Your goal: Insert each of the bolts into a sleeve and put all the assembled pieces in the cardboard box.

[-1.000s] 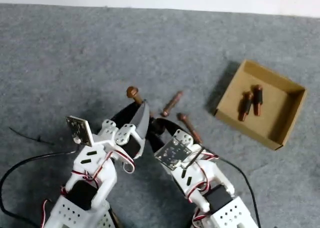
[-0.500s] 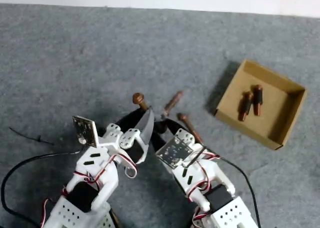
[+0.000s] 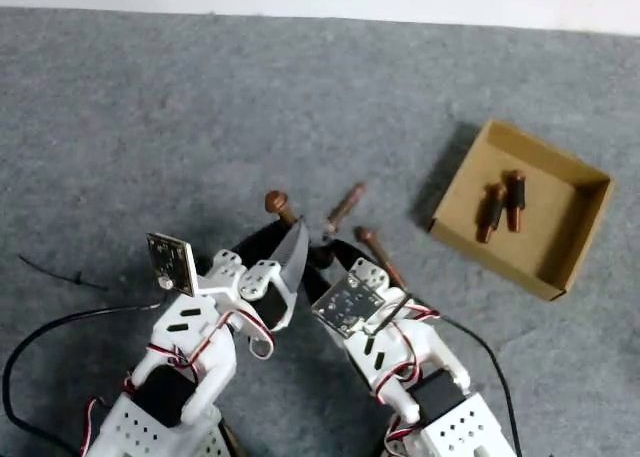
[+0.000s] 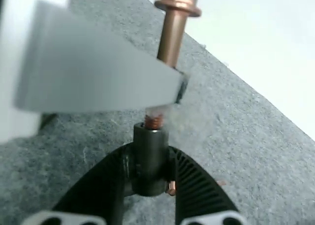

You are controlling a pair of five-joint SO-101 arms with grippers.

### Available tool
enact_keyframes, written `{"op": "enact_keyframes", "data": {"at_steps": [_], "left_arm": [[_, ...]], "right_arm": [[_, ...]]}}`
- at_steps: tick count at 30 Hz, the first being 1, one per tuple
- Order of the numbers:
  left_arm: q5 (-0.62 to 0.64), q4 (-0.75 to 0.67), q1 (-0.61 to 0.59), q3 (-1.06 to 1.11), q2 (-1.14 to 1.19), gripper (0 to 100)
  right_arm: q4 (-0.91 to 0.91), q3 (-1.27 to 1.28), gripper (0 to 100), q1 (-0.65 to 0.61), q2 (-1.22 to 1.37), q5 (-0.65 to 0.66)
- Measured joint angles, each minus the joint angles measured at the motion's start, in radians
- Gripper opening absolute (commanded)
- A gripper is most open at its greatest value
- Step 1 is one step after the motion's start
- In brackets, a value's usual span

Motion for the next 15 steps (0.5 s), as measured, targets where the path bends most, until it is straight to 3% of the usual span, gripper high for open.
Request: {"op": "enact_keyframes", "data": {"at_steps": [5, 13, 15], "left_arm": [[0.000, 0.081, 0.055, 0.000, -0.002, 0], [0.000, 0.095, 0.055, 0.000, -0.002, 1], [0.000, 0.095, 0.054, 0.000, -0.002, 5]], "right_arm": [[0.006, 0.000, 0.5, -0.003, 0.000, 0.000], [0.008, 0.000, 0.5, -0.003, 0.002, 0.002], [0.008, 0.000, 0.5, -0.002, 0.002, 0.002]]}}
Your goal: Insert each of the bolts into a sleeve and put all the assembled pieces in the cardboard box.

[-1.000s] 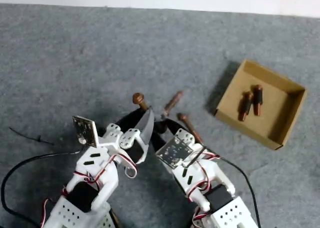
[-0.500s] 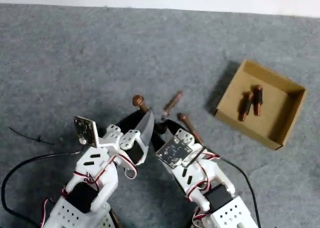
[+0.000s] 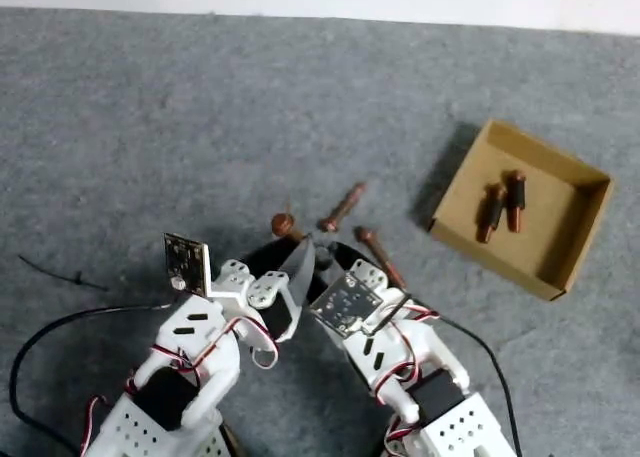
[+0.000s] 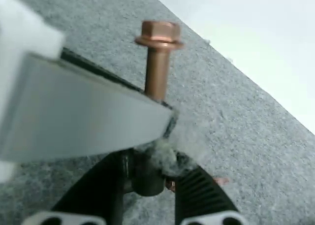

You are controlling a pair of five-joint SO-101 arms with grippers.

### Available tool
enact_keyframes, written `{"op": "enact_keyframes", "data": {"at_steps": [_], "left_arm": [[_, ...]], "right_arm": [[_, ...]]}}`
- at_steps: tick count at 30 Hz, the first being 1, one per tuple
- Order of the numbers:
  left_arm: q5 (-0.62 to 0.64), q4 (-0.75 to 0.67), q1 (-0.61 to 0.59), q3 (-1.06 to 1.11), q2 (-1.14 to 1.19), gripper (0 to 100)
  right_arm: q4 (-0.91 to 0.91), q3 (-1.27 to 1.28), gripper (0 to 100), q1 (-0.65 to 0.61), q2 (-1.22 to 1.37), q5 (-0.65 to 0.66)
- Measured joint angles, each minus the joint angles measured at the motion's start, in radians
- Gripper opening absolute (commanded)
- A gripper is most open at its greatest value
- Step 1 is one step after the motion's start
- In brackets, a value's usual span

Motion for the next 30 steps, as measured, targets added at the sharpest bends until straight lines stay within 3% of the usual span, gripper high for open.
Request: {"op": "enact_keyframes", "data": {"at_steps": [5, 7, 14, 22, 30], "left_arm": [[0.000, 0.008, -0.032, 0.000, 0.000, 30], [0.000, 0.023, -0.043, 0.002, 0.002, 35], [0.043, 0.031, -0.066, 0.002, 0.012, 33], [0.180, 0.031, -0.292, -0.008, 0.012, 33], [0.195, -0.002, -0.440, -0.008, 0.012, 33]], "right_arm": [[0.000, 0.000, 0.5, 0.006, 0.000, 0.000], [-0.003, 0.000, 0.5, 0.006, -0.003, -0.002], [-0.003, 0.000, 0.5, 0.006, -0.005, -0.002], [-0.003, 0.000, 0.5, 0.026, -0.005, -0.002], [-0.003, 0.000, 0.5, 0.101, -0.005, -0.002]]}}
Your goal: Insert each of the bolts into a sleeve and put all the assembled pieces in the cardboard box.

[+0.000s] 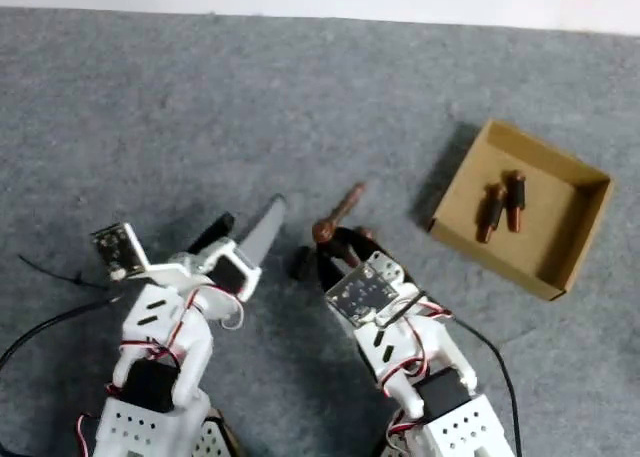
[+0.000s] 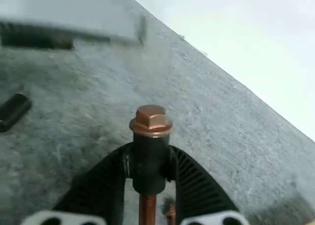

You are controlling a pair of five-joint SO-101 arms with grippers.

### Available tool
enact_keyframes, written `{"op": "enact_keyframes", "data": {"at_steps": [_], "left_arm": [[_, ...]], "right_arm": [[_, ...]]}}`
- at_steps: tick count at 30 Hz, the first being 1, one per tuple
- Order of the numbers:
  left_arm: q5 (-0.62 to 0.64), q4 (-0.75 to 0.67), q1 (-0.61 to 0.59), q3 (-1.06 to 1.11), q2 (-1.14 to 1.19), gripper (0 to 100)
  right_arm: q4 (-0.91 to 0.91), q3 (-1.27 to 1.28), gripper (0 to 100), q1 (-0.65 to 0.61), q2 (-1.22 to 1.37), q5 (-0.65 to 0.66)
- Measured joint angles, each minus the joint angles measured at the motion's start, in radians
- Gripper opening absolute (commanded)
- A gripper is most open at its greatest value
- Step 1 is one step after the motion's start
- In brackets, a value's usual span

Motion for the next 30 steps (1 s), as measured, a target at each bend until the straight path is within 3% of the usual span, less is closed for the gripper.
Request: {"op": "enact_keyframes", "data": {"at_steps": [8, 17, 22, 26, 30], "left_arm": [[-0.048, -0.011, -0.064, 0.000, 0.000, 33], [-0.169, 0.052, -0.064, 0.000, 0.000, 33], [-0.178, 0.055, -0.064, 0.002, 0.000, 33], [-0.180, 0.055, -0.087, 0.005, 0.000, 33], [-0.180, 0.055, -0.126, 0.008, 0.000, 33]], "right_arm": [[0.000, 0.000, 0.5, 0.071, 0.000, -0.038], [0.000, -0.002, 0.5, 0.465, 0.000, -0.333], [-0.020, -0.064, 0.5, 0.600, 0.021, -0.345], [-0.021, -0.226, 0.5, 0.614, 0.204, -0.296], [-0.023, -0.479, 0.5, 0.683, 0.554, -0.290]]}}
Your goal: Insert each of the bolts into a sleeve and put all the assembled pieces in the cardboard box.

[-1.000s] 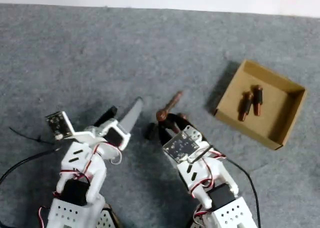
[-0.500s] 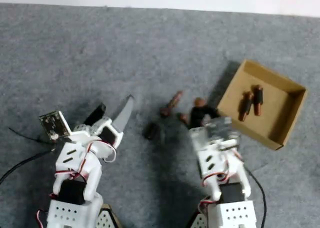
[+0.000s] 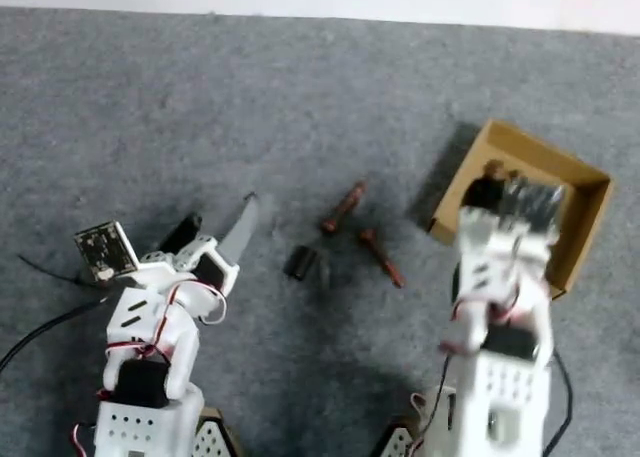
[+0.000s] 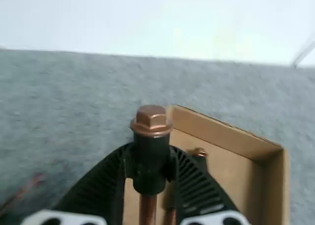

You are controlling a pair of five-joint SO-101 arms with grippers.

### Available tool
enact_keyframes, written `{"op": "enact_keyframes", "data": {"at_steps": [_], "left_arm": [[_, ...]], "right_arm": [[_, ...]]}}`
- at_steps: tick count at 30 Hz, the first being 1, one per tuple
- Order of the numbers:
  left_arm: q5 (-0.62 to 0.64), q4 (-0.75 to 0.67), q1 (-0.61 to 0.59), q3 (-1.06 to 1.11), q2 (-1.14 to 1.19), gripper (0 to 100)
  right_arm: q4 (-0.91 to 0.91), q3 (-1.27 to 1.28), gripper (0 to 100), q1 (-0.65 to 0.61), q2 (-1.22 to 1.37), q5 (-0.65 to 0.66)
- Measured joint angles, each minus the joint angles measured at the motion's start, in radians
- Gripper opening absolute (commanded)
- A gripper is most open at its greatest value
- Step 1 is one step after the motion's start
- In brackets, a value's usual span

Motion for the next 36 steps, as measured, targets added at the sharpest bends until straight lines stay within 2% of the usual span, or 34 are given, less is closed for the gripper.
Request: {"op": "enact_keyframes", "data": {"at_steps": [4, 8, 13, 17, 24, 30, 36], "left_arm": [[0.000, 0.000, -0.028, 0.000, 0.000, 33], [0.000, 0.006, -0.029, 0.000, 0.000, 33], [0.000, 0.012, -0.029, 0.000, 0.000, 33], [0.000, 0.012, -0.029, 0.000, 0.000, 33], [0.000, 0.012, -0.029, 0.000, 0.000, 33], [0.000, 0.012, -0.029, 0.000, 0.000, 33], [0.000, 0.012, -0.029, 0.000, 0.000, 33]], "right_arm": [[0.072, -0.302, 0.5, 0.084, 0.402, 0.000], [0.287, -0.600, 0.5, 0.155, 0.746, 0.000], [0.505, -0.887, 0.6, 0.219, 0.987, 0.000], [0.552, -0.994, 2.0, 0.256, 1.065, 0.000], [0.552, -1.013, 21.8, 0.258, 1.082, 0.063], [0.568, -0.994, 22.1, 0.232, 1.082, 0.124], [0.712, -0.994, 22.1, 0.176, 1.082, 0.124]]}}
